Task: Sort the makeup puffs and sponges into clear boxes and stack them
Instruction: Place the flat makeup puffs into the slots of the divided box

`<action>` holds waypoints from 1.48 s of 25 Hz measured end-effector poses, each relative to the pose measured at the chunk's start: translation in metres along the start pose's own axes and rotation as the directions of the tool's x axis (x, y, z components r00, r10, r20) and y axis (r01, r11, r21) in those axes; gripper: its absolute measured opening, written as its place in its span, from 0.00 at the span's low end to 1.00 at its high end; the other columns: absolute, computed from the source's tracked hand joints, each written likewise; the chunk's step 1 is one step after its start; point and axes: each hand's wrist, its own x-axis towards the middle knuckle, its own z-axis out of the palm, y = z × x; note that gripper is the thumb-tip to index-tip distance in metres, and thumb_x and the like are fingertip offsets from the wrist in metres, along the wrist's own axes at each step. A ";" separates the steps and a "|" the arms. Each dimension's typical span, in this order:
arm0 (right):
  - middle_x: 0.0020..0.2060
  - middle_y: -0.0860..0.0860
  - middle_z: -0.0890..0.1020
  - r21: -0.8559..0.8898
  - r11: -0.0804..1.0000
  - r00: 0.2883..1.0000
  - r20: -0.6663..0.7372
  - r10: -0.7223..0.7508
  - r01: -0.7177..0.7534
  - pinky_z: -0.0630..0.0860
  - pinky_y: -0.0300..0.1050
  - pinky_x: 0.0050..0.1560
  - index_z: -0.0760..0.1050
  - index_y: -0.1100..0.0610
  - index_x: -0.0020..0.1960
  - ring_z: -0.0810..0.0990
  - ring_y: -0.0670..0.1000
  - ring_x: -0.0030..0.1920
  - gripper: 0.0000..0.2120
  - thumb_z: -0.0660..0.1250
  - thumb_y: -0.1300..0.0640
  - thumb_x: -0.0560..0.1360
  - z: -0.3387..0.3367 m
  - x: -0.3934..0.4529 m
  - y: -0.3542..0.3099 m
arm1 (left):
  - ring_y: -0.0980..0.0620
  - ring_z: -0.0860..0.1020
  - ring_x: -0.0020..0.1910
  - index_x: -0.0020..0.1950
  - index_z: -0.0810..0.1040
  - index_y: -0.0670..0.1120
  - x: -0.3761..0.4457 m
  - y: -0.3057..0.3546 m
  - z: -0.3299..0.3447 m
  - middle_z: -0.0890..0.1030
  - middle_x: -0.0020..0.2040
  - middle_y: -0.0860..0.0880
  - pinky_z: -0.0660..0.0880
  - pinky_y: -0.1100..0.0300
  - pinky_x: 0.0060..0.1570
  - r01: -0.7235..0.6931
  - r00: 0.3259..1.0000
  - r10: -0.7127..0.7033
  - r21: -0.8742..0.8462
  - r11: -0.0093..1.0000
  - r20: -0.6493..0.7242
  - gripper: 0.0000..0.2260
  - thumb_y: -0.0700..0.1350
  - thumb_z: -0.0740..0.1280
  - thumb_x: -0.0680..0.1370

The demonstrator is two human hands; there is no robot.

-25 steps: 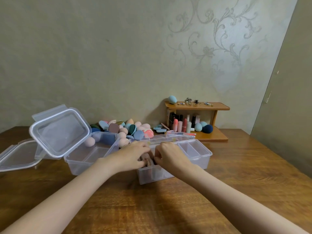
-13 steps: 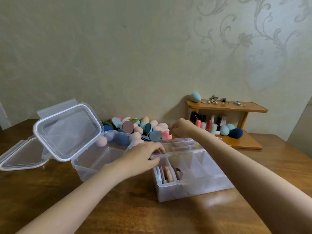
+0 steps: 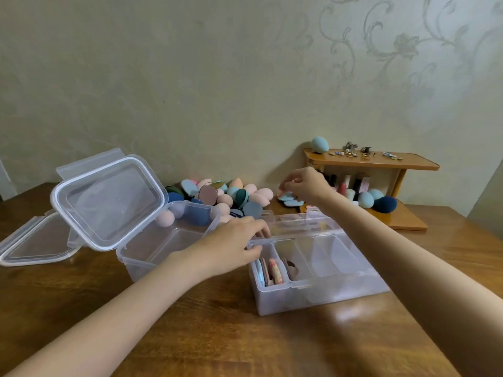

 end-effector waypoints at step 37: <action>0.66 0.56 0.73 -0.580 0.813 0.907 0.308 0.285 -0.058 0.59 0.50 0.71 0.74 0.59 0.63 0.65 0.55 0.71 0.24 0.52 0.44 0.80 0.051 0.033 0.044 | 0.56 0.76 0.55 0.58 0.77 0.51 -0.002 0.004 0.011 0.74 0.58 0.51 0.74 0.63 0.55 0.021 0.999 -0.012 -0.200 0.980 0.046 0.10 0.49 0.60 0.79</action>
